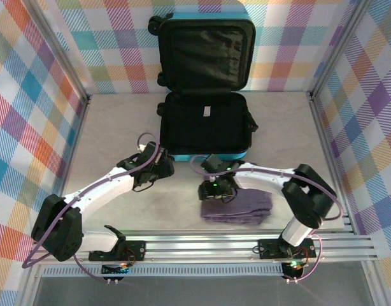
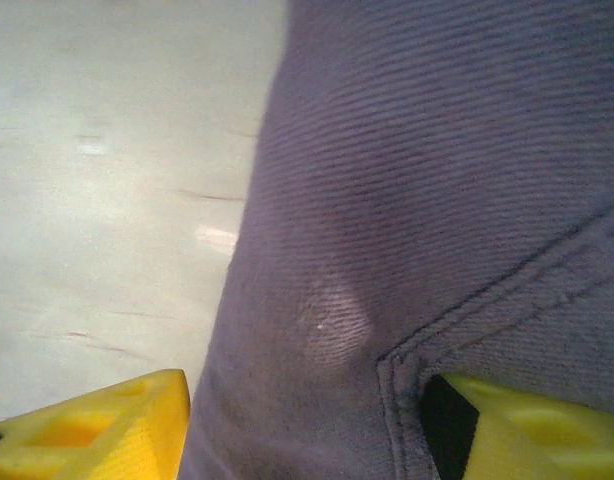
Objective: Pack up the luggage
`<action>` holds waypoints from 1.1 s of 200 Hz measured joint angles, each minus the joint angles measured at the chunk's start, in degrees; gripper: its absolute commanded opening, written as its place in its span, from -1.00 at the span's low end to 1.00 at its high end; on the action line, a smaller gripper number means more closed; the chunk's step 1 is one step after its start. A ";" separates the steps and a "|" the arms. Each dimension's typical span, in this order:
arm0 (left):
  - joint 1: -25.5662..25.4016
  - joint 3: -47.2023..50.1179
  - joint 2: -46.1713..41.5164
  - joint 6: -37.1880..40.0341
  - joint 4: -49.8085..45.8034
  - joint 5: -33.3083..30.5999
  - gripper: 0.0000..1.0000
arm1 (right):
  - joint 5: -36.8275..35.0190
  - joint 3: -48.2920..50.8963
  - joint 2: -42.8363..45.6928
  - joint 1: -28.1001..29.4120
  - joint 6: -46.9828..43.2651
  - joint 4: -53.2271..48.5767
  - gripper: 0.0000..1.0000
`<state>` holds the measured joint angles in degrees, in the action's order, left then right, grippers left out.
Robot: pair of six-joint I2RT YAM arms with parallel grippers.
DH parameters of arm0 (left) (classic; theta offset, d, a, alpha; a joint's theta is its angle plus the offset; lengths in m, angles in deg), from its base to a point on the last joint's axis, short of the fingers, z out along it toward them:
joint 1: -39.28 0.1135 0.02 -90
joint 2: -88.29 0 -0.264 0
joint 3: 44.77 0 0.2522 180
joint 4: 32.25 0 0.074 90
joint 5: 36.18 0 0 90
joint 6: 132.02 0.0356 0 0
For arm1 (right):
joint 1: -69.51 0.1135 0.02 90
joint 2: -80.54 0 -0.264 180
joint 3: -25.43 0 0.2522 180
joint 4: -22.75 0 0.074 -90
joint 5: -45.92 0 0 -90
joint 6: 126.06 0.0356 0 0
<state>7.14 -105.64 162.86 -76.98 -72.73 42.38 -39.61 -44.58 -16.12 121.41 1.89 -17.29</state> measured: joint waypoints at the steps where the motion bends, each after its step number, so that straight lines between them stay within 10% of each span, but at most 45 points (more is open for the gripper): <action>1: 0.00 0.00 0.02 0.00 -0.04 -0.04 0.53 | 0.13 -0.15 -0.17 0.13 0.07 0.17 0.29; 103: 0.02 1.05 2.38 0.07 -2.54 4.66 0.53 | 6.43 -7.19 -4.07 5.44 -0.28 4.28 0.32; 220: -1.20 6.40 2.32 2.49 3.65 18.05 0.49 | -1.07 8.22 18.91 -10.16 -0.68 -9.77 0.70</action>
<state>5.94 -99.23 165.17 -74.49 -69.08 60.44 -40.68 -36.36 2.79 111.25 1.21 -27.06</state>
